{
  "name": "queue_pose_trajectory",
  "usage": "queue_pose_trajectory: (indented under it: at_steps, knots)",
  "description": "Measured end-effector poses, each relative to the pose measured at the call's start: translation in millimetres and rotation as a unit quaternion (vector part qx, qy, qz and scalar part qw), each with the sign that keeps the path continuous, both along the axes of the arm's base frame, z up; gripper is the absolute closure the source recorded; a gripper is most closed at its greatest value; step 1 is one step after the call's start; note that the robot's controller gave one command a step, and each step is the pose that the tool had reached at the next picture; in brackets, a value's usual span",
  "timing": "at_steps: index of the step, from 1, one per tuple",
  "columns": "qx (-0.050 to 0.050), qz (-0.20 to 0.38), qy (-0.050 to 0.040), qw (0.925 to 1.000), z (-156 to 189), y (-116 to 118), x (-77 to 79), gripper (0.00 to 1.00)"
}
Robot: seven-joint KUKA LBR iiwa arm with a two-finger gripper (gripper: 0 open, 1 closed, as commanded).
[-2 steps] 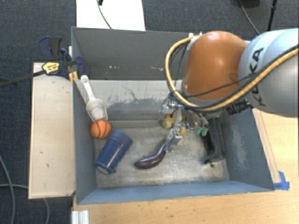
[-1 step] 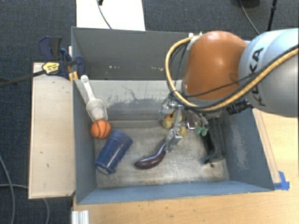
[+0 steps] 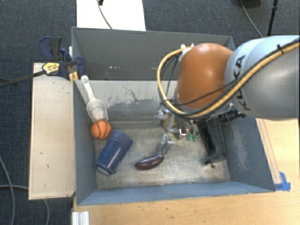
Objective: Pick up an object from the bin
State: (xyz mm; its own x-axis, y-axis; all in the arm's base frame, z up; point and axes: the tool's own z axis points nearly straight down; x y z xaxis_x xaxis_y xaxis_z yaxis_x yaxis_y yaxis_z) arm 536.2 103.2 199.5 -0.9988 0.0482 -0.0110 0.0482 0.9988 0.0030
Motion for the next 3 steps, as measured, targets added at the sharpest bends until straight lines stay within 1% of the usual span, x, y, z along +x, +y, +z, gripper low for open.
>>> queue_pose_trajectory:
  at_steps: [1, 2, 3]
  knots:
    - [-0.001, 0.035, 0.0025, 0.9994, -51.1, 6.6, -0.7, 0.00]
    - [-0.002, 0.129, 0.0052, 0.9916, -83.6, 4.9, -2.8, 0.00]
    - [0.000, 0.072, 0.0029, 0.9974, -125.9, 6.1, -28.2, 1.00]
